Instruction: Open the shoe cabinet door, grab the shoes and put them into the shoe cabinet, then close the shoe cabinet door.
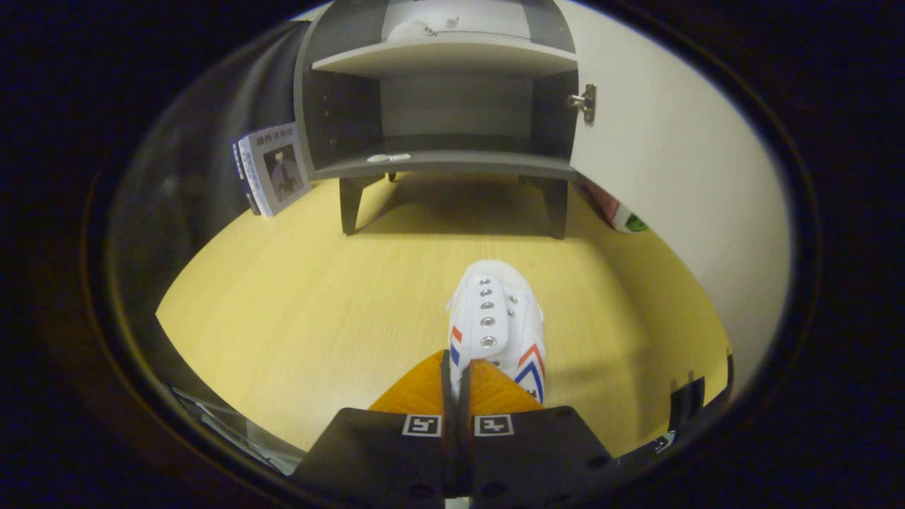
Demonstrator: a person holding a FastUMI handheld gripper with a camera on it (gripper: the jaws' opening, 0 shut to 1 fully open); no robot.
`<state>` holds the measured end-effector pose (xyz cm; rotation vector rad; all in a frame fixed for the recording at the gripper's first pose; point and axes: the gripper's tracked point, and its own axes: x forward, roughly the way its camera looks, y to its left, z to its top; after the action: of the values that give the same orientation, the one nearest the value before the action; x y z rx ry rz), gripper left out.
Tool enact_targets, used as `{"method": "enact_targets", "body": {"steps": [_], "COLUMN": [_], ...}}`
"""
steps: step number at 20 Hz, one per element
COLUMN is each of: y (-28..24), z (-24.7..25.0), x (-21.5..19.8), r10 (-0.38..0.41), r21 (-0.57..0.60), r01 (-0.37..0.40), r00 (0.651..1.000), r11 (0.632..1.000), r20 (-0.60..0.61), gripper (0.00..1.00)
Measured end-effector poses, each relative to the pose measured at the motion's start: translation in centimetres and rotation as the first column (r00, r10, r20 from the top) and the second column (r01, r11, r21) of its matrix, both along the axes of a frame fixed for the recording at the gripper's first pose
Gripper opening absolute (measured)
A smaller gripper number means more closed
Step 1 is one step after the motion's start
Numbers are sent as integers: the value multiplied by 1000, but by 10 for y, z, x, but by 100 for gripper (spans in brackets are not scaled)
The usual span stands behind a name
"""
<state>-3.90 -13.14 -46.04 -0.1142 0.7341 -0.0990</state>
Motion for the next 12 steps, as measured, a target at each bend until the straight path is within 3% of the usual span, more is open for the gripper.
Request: {"method": "enact_targets", "body": {"steps": [6,12], "y": [25,42], "z": [63,158], "x": [12,34], "r10": [16,22], "r21": [34,42], "r01": [-19,-33], "r00": [996,971], "r11": [999,999], "r20": [90,239], "gripper": [3,2]}}
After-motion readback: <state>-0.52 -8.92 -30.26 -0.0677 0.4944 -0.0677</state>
